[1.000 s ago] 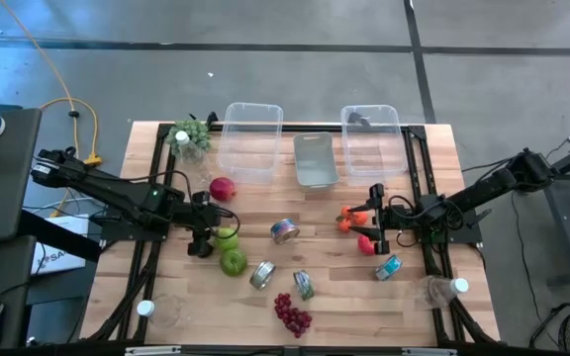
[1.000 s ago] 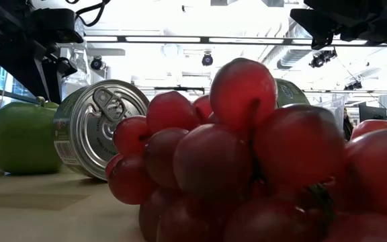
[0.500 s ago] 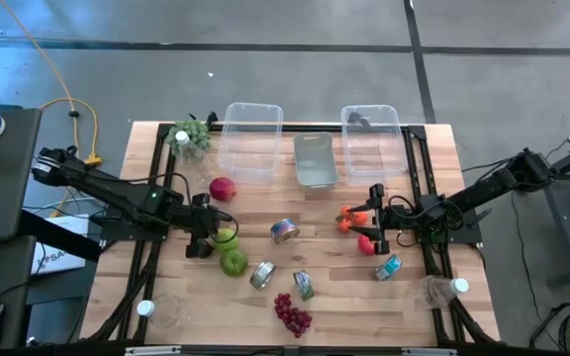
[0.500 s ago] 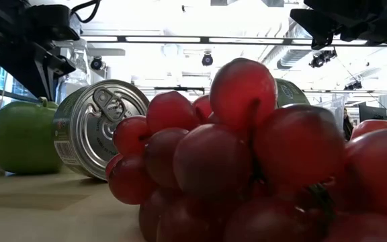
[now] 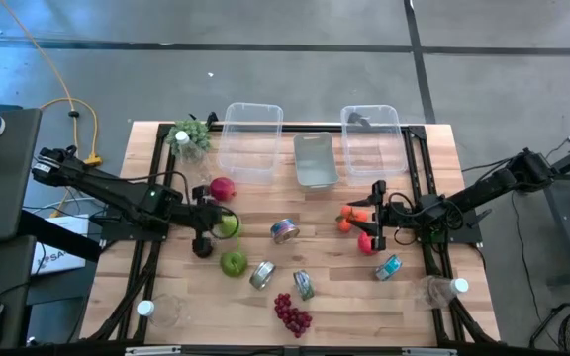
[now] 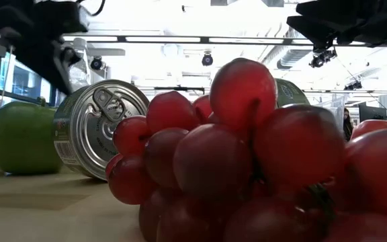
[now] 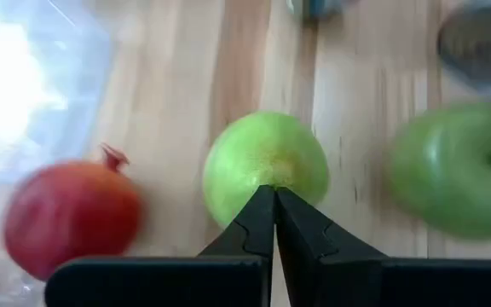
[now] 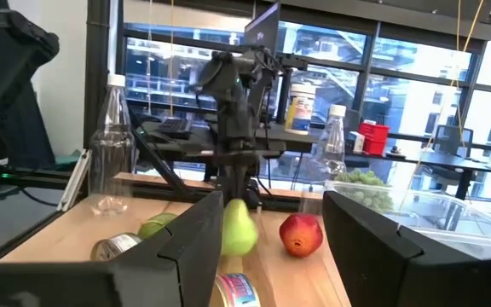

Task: Pick & Place Food Item
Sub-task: Put the pear into the left transparent bin

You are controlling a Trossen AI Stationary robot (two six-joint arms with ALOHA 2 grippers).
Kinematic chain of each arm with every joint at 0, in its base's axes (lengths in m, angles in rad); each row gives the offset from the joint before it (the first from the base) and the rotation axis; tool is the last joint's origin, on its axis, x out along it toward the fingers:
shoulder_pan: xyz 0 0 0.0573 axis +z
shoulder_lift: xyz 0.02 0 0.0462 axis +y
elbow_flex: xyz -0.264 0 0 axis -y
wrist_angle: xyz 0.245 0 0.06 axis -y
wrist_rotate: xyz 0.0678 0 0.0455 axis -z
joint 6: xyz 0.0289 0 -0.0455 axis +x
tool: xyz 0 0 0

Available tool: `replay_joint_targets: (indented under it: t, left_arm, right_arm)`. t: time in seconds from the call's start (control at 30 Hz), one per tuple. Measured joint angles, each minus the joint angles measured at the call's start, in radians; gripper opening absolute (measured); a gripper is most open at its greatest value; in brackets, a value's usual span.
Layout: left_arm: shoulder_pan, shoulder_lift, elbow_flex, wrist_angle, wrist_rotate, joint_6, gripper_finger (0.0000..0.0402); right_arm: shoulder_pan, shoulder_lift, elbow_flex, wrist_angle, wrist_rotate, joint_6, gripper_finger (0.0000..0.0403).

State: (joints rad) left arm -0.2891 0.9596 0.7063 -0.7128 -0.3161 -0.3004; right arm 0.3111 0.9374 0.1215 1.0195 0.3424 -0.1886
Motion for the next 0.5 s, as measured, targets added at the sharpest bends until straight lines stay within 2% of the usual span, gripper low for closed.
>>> replay_joint_targets:
  t: [0.1,0.33,0.5]
  left_arm:
    - [0.016,0.0,0.052,0.008,-0.009,0.015,0.0001]
    - [0.075,-0.001,0.2,0.074,-0.136,0.096,0.0001]
    - [0.153,0.0,0.214,0.204,-0.151,0.191,0.0001]
  right_arm:
    - [0.0,0.0,0.0,0.0,0.0,0.0,0.0193]
    - [0.0,0.0,0.0,0.0,0.0,0.001,0.0193]
    - [0.0,0.0,0.0,0.0,0.0,0.0,0.0193]
